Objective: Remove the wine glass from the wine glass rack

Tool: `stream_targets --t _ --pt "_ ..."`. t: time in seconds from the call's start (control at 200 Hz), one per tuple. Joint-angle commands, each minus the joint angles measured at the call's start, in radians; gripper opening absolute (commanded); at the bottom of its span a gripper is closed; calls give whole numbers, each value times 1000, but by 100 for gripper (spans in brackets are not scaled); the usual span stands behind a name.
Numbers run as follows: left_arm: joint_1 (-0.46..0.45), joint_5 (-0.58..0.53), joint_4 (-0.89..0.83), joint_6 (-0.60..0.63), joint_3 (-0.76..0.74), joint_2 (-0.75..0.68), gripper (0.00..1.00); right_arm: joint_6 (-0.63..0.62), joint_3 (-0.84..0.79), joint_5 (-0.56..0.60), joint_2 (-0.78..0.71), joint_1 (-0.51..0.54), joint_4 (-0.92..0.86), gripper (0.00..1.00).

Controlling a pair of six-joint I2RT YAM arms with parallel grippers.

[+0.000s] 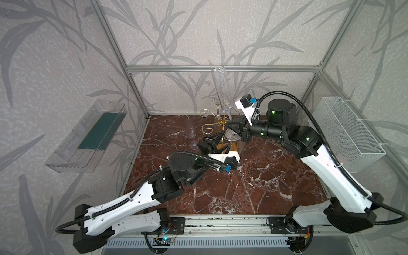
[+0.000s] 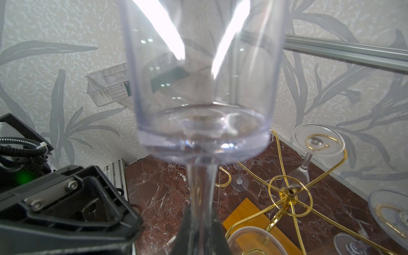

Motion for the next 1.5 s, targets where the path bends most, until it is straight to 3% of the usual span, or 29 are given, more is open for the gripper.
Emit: stream_targets --t 0.0,0.175,0.295,0.385,0.525,0.685,0.805,0.919,1.494 --pt "-3 65 -97 -275 97 -52 63 -32 -17 11 -59 -10 29 0" --pt "7 206 -130 -573 131 -116 66 -42 -124 15 -147 -11 59 0" --pt "61 291 -163 -727 169 -118 66 -38 -188 2 -205 -11 55 0" --pt "169 387 -160 -880 183 -104 67 -39 -253 -24 -255 -11 79 0" --pt "397 629 -63 -1249 195 -70 71 -10 -362 -75 -325 -11 152 0" --pt "493 898 93 -1507 202 -3 75 26 -418 -87 -360 -9 172 0" --pt "496 985 102 -1556 208 50 77 50 -459 -81 -380 7 189 0" --pt "495 1022 222 -1608 156 60 80 68 -491 -66 -397 28 202 0" --pt "486 1044 274 -1644 132 114 80 106 -548 -44 -382 111 250 0"
